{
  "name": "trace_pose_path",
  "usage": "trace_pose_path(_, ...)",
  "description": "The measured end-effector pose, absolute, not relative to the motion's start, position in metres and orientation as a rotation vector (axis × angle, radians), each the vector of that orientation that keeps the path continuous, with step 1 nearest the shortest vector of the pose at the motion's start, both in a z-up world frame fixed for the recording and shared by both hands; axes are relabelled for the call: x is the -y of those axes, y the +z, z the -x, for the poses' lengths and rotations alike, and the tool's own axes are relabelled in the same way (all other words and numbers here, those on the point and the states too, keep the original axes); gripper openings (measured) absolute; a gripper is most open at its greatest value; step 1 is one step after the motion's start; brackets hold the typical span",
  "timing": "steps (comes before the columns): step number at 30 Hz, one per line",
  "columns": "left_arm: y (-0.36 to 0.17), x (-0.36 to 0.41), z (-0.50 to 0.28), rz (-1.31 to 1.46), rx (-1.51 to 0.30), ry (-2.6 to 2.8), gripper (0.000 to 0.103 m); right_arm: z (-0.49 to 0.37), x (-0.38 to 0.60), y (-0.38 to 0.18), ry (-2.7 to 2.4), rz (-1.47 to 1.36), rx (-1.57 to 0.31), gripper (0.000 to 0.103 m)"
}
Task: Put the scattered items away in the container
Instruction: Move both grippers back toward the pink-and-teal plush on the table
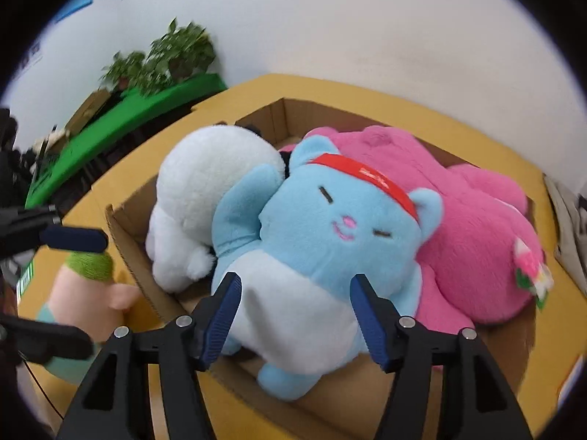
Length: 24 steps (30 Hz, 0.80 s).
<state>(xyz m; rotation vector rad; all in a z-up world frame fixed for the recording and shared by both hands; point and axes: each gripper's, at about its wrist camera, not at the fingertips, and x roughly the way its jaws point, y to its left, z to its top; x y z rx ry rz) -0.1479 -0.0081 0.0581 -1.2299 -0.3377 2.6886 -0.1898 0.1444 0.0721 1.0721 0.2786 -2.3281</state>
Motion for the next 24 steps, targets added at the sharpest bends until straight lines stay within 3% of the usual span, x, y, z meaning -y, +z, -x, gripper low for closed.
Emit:
trace_pose_path(4,0.064,-0.004,0.123,1.161,0.261,2.819,0.098,0.139,-0.17,0.093,-2.518,-0.982,-0.23,0.079)
trace_pose_path(10,0.064,-0.023,0.093,1.102,0.274,2.845,0.102,0.101,-0.196,0.09,-2.696,-0.981,-0.077,0.079)
trace_pose_path(24,0.078,-0.04,0.049,1.103,0.262,2.89,0.102,0.043,-0.208,0.092,-2.752,-1.037,-0.143,0.079)
